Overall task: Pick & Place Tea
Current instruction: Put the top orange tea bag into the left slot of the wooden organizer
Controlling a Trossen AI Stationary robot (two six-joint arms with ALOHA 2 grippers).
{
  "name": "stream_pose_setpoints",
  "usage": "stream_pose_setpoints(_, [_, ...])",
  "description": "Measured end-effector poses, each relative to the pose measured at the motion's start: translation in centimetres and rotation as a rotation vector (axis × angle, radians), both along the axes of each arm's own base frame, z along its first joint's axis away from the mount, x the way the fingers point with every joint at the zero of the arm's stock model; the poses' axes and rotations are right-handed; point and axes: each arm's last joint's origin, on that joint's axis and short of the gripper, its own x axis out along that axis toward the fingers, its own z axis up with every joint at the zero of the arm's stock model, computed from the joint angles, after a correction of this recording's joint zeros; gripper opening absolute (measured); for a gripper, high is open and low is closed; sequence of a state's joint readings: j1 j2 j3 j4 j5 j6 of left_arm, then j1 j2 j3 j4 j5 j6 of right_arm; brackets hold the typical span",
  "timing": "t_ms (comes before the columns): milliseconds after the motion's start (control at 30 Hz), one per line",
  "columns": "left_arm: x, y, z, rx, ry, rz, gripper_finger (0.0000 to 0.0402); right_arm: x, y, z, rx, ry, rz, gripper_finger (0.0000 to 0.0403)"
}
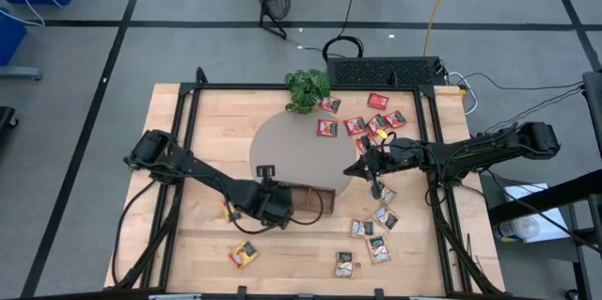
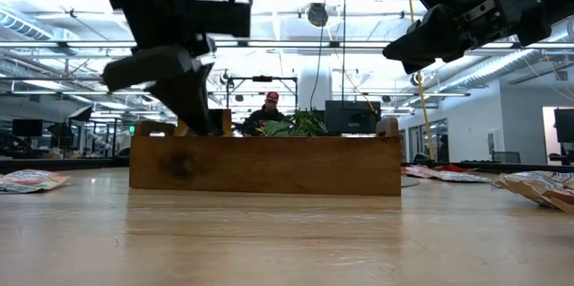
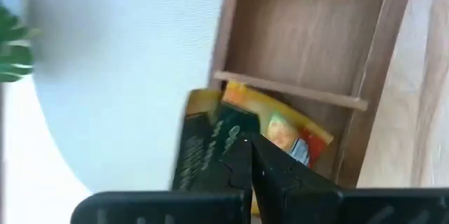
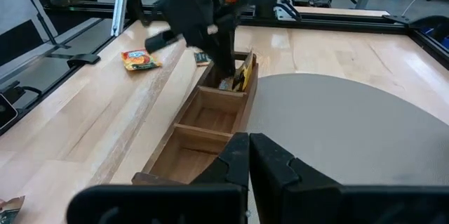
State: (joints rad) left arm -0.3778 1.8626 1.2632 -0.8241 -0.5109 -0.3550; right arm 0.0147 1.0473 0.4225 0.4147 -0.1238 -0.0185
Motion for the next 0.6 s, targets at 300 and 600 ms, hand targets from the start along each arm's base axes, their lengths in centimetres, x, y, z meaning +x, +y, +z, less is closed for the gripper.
stream_pose_setpoints(300, [-0.3,-0.5,1.6,0.043,-0.022,-0.002,0.0009,0.0,0.0,0.0,0.000,0.001,0.000,0.0000])
stream_pose_setpoints(600, [-2.1,0.0,4.7,0.064,-0.088,0.073,0.0017,0.0,0.0,-0.1,0.000,0.006,0.001,0.0000])
